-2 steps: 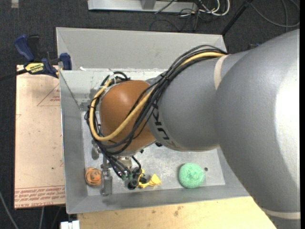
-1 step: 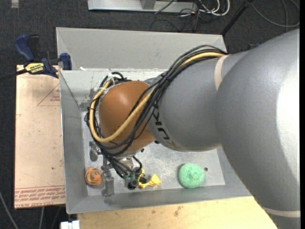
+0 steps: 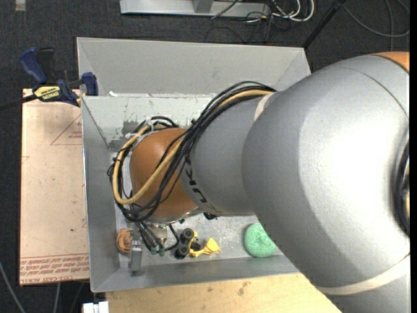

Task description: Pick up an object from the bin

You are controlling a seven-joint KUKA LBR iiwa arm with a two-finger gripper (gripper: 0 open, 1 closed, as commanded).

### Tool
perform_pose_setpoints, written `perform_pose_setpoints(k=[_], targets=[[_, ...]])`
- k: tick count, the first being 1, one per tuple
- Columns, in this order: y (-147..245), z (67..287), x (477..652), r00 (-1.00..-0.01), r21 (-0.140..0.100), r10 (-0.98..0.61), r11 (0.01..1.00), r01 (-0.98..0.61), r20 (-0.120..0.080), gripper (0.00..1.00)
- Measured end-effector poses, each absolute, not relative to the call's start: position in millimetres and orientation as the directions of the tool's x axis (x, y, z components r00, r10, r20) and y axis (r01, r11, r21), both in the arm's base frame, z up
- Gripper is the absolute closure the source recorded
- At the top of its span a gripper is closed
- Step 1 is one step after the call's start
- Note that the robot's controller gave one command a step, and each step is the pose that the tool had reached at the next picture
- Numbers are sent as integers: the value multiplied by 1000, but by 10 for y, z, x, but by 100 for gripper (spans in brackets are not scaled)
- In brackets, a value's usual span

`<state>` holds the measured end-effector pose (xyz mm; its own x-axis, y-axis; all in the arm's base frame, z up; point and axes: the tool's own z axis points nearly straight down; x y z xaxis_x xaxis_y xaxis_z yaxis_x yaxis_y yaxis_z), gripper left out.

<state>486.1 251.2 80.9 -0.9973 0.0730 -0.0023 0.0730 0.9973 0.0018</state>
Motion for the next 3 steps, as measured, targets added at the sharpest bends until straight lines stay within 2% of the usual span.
perform_pose_setpoints(k=[1,3], targets=[[2543,720,4819,-994,5,-105,994,-106,-7,100],[2522,754,4785,-994,-1,-105,994,-105,6,100]])
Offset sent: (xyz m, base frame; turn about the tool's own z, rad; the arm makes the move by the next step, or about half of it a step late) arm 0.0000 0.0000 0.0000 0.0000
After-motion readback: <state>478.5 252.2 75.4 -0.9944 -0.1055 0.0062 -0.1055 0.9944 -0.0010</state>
